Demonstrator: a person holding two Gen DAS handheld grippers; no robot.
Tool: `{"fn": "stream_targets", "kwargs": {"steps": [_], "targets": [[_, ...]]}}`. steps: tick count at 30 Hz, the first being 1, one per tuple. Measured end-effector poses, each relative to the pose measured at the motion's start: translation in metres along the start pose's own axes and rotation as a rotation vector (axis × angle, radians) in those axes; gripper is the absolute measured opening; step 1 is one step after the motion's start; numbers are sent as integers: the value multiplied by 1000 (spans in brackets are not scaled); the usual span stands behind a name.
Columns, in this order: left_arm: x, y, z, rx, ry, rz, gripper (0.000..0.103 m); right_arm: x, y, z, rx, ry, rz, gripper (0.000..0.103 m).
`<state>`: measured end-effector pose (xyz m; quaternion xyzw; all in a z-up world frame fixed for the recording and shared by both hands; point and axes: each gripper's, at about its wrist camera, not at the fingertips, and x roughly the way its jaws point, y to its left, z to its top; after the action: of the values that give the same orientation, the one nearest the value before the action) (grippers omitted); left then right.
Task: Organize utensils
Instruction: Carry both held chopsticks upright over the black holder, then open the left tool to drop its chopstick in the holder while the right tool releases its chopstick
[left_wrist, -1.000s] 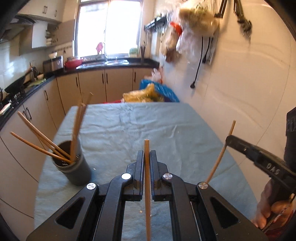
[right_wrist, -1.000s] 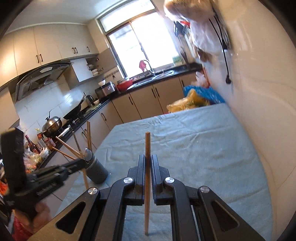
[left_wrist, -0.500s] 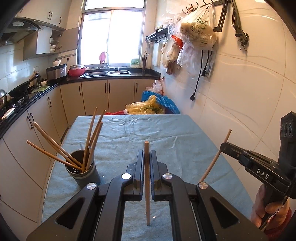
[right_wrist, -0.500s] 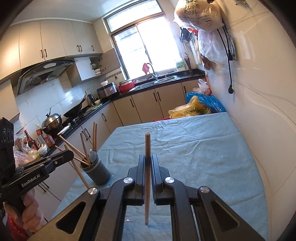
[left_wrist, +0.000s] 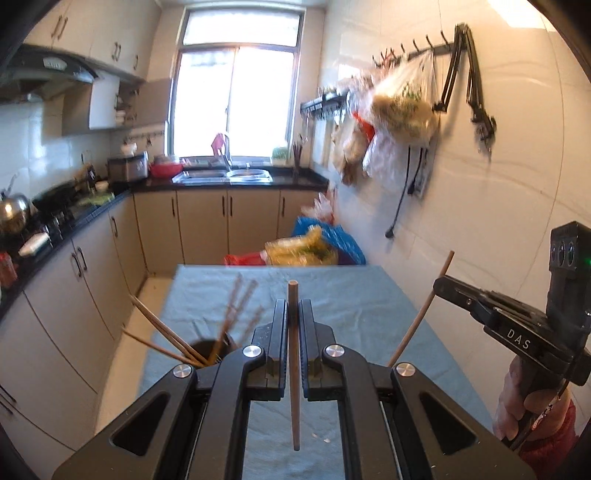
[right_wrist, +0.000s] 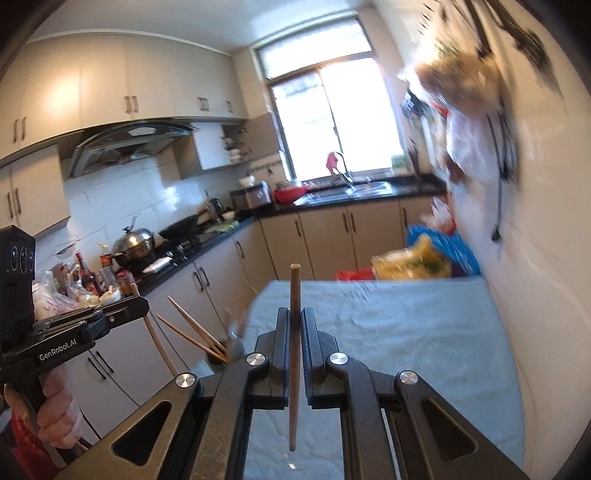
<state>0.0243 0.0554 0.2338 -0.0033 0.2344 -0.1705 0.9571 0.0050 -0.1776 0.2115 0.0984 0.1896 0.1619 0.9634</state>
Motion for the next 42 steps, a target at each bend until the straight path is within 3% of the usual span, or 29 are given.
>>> {"fn": "stream_targets", "kwargs": {"steps": [8,16,29,42], "targets": [[-19,33,43,-6,-65,80,5,7,64,61,-75,-99,77,6],[18,82,69,-76,-68,141,5,54,113,88,-94,-108,126,6],[85,140,24,-183,10,157,5,162,130,46,-187,-39,73,6],[96,148,0,-207,63,140,5,204,116,16,-188,113,49,7]]}}
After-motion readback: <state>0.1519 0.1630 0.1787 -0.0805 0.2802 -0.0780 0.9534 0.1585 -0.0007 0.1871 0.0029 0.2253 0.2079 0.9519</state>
